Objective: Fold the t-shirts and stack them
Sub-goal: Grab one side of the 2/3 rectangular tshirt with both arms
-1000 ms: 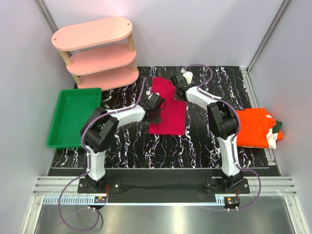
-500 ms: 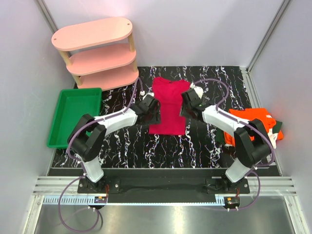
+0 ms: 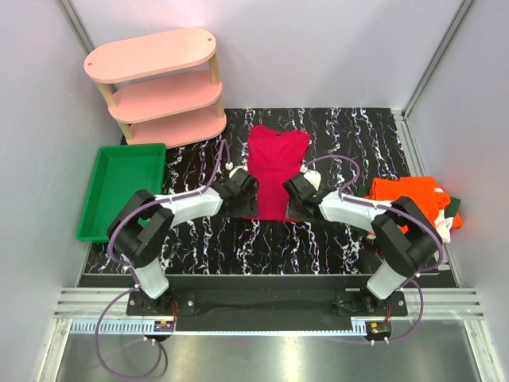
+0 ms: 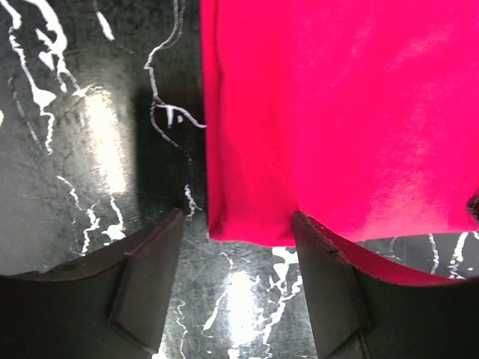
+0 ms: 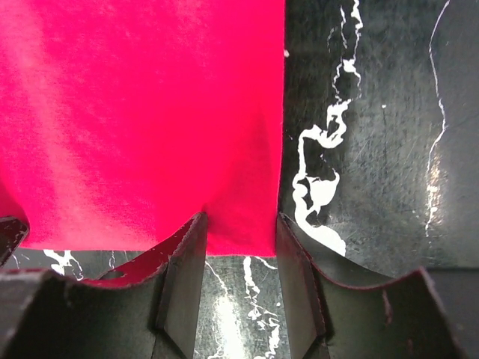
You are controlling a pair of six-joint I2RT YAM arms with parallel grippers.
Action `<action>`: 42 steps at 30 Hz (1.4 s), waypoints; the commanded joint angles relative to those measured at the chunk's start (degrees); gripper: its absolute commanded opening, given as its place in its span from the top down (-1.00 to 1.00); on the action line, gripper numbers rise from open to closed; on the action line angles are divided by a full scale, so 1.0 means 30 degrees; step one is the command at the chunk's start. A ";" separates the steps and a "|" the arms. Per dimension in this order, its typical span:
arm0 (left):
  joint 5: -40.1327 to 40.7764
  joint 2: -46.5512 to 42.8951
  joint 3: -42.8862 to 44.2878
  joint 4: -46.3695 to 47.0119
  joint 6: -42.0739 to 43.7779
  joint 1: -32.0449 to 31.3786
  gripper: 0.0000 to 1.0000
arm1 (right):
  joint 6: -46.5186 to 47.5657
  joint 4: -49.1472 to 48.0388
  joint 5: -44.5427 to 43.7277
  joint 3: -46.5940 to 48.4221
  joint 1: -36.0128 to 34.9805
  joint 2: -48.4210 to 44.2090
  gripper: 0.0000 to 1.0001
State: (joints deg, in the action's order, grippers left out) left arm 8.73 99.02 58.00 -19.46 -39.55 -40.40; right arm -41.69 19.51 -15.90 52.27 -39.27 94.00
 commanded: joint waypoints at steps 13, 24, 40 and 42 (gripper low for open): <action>-0.0479 -0.0312 -0.1285 0.1156 -0.0703 -0.0214 0.07 | -0.2801 0.0089 -0.0998 -0.3037 -0.0388 -0.1565 0.36; -0.0479 -0.0722 -0.2133 0.1244 -0.0937 -0.0331 1.00 | -0.2948 0.0089 -0.0911 -0.3479 -0.0388 -0.1537 1.00; -0.0011 -0.3474 -0.5033 0.0980 -0.2284 -0.3580 1.00 | -0.5347 0.2783 -0.1701 -0.5174 -0.2934 -0.4435 1.00; 0.0018 -0.3797 -0.5850 0.0980 -0.3100 -0.4459 1.00 | -0.6227 0.3454 -0.1848 -0.5469 -0.3725 -0.5136 1.00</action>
State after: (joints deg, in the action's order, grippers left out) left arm 8.16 89.82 44.93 -13.63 -44.80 -50.02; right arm -54.89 21.04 -19.79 38.65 -46.96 81.89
